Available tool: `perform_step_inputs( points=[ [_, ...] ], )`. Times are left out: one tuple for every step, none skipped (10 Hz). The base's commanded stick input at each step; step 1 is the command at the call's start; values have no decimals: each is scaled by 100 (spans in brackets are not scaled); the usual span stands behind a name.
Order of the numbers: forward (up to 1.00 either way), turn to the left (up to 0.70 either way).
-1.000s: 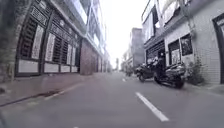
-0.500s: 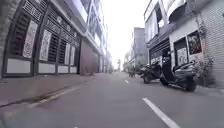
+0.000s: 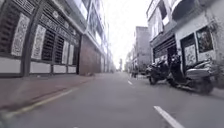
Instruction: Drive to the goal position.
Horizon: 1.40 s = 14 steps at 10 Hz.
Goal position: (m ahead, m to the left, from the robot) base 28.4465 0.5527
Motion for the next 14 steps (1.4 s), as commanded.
perform_step_inputs(
  points=[
    [100, -37],
    [100, -40],
    [100, -40],
    [100, -40],
    [100, -40],
    [100, -40],
    [100, -10],
    [100, 0],
    [100, 0],
    [100, 0],
    [100, 0],
    [100, 0],
    [100, 0],
    [100, 0]
  ],
)
